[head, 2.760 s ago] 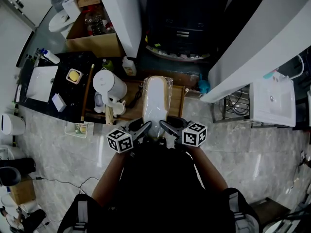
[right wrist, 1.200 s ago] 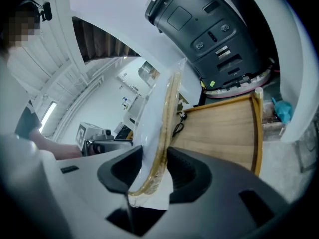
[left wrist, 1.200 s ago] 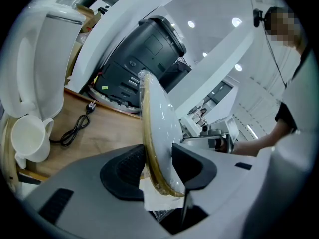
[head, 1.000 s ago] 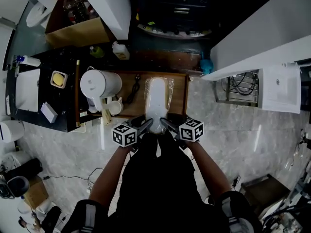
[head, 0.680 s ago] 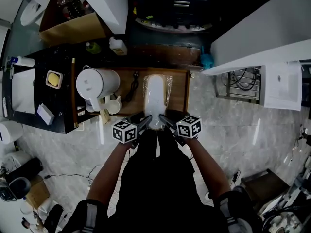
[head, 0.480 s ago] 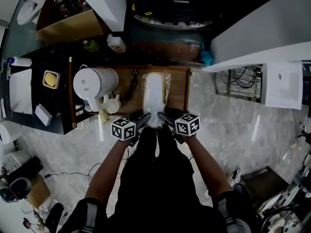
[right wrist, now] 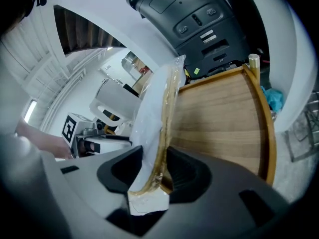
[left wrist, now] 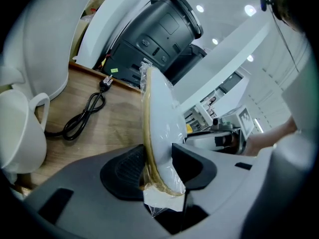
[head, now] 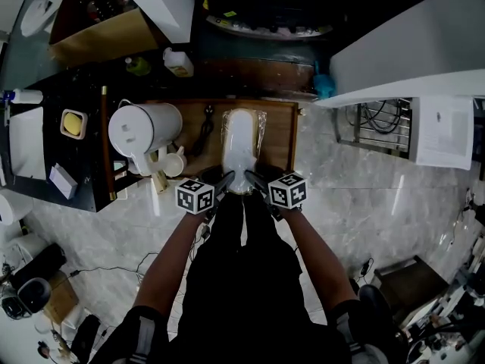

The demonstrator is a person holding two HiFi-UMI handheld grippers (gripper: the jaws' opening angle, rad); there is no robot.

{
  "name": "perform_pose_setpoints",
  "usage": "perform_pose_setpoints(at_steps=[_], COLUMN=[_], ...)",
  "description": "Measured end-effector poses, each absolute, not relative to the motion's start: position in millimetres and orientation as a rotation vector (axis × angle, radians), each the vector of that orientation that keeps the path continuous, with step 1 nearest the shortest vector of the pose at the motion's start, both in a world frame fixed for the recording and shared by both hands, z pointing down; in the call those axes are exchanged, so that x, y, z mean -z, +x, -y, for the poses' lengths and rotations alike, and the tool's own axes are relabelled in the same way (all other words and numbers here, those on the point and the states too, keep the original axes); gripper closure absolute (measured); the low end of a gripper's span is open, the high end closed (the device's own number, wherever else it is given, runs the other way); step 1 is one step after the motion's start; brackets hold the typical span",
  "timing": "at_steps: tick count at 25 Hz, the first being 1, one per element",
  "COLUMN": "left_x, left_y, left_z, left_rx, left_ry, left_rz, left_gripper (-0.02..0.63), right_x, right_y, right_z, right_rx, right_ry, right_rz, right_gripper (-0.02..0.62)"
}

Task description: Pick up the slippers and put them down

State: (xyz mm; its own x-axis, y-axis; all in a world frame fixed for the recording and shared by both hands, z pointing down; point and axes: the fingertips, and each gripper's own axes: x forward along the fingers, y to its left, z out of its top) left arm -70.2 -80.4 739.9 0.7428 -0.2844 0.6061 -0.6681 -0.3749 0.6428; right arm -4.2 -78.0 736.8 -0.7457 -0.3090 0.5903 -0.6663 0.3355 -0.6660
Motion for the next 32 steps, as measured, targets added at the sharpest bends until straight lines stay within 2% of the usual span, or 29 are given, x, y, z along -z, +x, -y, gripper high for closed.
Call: perform_pose_setpoints(at_steps=[25,32], left_x=[-788,-793], left_y=[-67,-70], left_z=[97,101], left_rx=[-0.579,-0.667], left_ry=[1.854,1.886], left_rz=[0.751,0.746], left_gripper=[0.43,0.405], right_x=[-786,-787], right_y=[2,1], right_z=[95,97], right_rx=[-1.327,-1.265], right_ry=[0.931,0.918], right_rz=[2.113,2.112], right_gripper=[0.426,0.422])
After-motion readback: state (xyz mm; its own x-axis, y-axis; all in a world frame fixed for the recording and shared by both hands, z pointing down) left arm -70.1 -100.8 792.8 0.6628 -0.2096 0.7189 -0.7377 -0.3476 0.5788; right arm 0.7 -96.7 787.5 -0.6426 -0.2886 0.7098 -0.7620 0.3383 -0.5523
